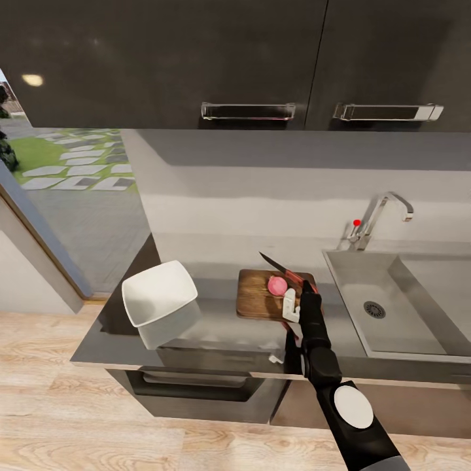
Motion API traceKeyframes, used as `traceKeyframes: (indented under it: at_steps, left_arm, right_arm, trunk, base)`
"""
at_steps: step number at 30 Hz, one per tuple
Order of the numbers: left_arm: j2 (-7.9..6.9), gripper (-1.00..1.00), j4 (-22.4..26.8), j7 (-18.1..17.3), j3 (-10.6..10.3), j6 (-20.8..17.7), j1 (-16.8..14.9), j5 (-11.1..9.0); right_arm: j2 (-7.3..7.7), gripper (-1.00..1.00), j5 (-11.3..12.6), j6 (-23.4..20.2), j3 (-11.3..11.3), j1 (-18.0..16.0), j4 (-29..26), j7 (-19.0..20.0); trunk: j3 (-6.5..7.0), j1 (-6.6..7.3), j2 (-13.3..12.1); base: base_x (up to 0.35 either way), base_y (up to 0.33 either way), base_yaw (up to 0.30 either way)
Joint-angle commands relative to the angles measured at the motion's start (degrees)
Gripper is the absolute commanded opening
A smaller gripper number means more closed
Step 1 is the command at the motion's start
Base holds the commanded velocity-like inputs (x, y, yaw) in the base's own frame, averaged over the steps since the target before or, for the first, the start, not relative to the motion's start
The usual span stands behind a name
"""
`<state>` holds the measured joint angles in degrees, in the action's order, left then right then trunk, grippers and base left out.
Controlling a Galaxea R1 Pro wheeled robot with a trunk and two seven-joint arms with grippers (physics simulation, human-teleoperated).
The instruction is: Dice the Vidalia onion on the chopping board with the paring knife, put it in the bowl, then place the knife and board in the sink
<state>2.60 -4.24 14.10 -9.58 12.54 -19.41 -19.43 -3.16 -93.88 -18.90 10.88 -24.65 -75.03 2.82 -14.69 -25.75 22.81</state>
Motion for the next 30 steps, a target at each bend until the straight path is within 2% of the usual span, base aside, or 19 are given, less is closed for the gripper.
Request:
traceKeyframes:
  at_steps: [1, 14, 15, 30]
  left_arm:
    - [0.04, 1.0, -0.2, 0.1, -0.5, 0.4, -0.1, -0.4]
    - [0.04, 1.0, -0.2, 0.1, -0.5, 0.4, -0.1, -0.4]
    - [0.04, 1.0, -0.2, 0.1, -0.5, 0.4, -0.1, -0.4]
    - [0.04, 1.0, -0.2, 0.1, -0.5, 0.4, -0.1, -0.4]
  right_arm:
    - [0.01, -1.0, -0.6, -0.3, 0.1, 0.0, 0.0, 0.3]
    - [0.06, -1.0, -0.6, -0.3, 0.1, 0.0, 2.4, 0.3]
    - [0.09, -1.0, -0.6, -0.2, 0.1, 0.0, 4.4, 0.1]
    - [0.09, -1.0, -0.4, -0.2, 0.0, 0.0, 4.4, 0.0]
  trunk:
    - [-0.1, -0.03, 0.1]
    - [-0.1, -0.03, 0.1]
    - [-0.1, -0.03, 0.1]
    - [-0.1, -0.03, 0.1]
  base:
    - [0.0, 0.0, 0.0]
    - [0.0, 0.0, 0.0]
    - [0.0, 0.0, 0.0]
    - [0.0, 0.0, 0.0]
